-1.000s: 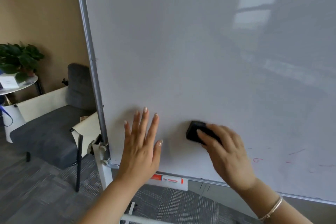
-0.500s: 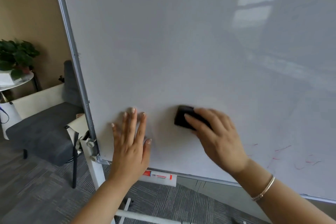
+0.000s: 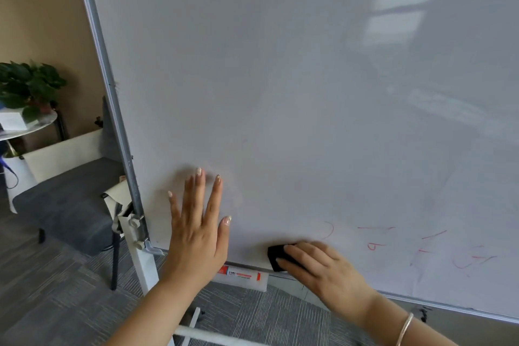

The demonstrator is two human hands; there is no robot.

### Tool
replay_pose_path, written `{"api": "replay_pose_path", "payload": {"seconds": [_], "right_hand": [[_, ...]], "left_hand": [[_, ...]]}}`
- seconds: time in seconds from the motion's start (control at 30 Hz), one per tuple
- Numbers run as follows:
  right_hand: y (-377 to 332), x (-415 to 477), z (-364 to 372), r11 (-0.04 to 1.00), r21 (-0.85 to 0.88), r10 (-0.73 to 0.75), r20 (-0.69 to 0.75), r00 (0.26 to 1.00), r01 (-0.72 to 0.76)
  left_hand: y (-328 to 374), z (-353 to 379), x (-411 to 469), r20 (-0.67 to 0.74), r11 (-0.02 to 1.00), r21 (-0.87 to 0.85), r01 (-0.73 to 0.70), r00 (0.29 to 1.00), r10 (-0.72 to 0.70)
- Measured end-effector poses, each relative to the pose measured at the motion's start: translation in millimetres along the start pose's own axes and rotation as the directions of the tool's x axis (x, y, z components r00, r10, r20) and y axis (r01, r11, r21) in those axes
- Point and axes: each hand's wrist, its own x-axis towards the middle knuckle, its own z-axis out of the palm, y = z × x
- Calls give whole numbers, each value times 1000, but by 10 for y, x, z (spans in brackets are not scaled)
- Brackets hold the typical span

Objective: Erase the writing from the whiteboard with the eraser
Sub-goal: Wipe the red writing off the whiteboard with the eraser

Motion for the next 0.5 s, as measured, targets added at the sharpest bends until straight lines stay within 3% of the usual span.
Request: {"api": "replay_pose_path", "payload": {"seconds": [0.1, 0.2, 0.27, 0.37, 0.5], "right_hand": [[247, 97, -326, 993, 59, 106, -129, 986, -100], [574, 180, -664, 965, 82, 263, -332, 906, -250], [705, 170, -786, 940, 85, 338, -380, 861, -331], [645, 18, -695, 950, 105, 313, -329, 891, -295], [348, -396, -243, 989, 83, 129, -123, 984, -120]], "left_hand": [[217, 28, 56, -28, 997, -26, -74, 997, 73], [474, 61, 148, -52, 990, -48, -134, 990, 131], [613, 80, 188, -61, 987, -54, -151, 987, 147], [738, 114, 208, -50, 984, -64, -166, 985, 163], [773, 149, 167, -21, 984, -65, -163, 987, 162]]}}
